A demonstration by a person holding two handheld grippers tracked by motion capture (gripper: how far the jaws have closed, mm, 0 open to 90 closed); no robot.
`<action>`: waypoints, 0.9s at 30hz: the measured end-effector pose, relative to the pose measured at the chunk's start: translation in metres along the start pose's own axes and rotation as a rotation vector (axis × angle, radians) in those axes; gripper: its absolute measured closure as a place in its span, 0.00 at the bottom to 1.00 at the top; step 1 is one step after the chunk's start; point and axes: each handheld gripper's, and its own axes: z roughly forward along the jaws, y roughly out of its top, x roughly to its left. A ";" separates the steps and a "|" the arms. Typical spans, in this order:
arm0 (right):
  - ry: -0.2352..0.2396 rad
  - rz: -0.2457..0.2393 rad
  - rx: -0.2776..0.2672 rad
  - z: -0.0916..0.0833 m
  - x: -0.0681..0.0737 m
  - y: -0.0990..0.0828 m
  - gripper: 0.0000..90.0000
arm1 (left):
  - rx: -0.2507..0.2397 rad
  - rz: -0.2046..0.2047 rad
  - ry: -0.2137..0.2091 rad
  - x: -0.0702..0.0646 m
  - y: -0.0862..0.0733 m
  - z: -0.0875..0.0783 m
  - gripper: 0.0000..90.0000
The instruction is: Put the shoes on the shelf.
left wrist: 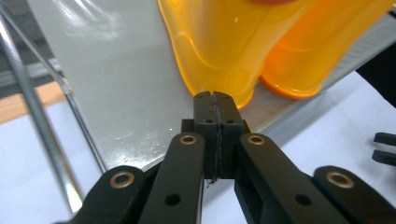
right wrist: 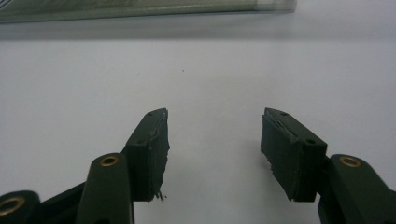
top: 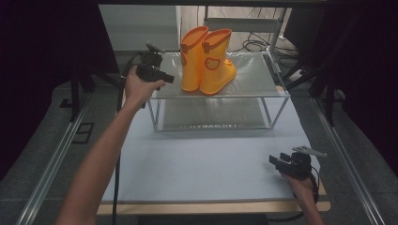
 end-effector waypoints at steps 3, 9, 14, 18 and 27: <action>0.003 -0.001 -0.001 -0.001 0.001 0.000 0.46 | 0.016 0.000 0.016 0.001 0.000 0.014 1.00; 0.000 0.004 -0.005 -0.001 -0.002 0.000 0.46 | 0.019 -0.026 0.052 0.007 0.001 0.032 1.00; 0.003 0.001 -0.005 -0.001 0.000 0.000 0.46 | 0.020 -0.055 0.062 0.006 -0.001 0.052 1.00; 0.000 -0.001 -0.002 -0.001 0.000 0.000 0.46 | 0.019 -0.054 0.072 0.004 0.000 0.053 1.00; 0.007 0.000 -0.007 0.000 0.003 0.001 0.46 | 0.004 -0.025 0.059 -0.009 0.003 0.047 1.00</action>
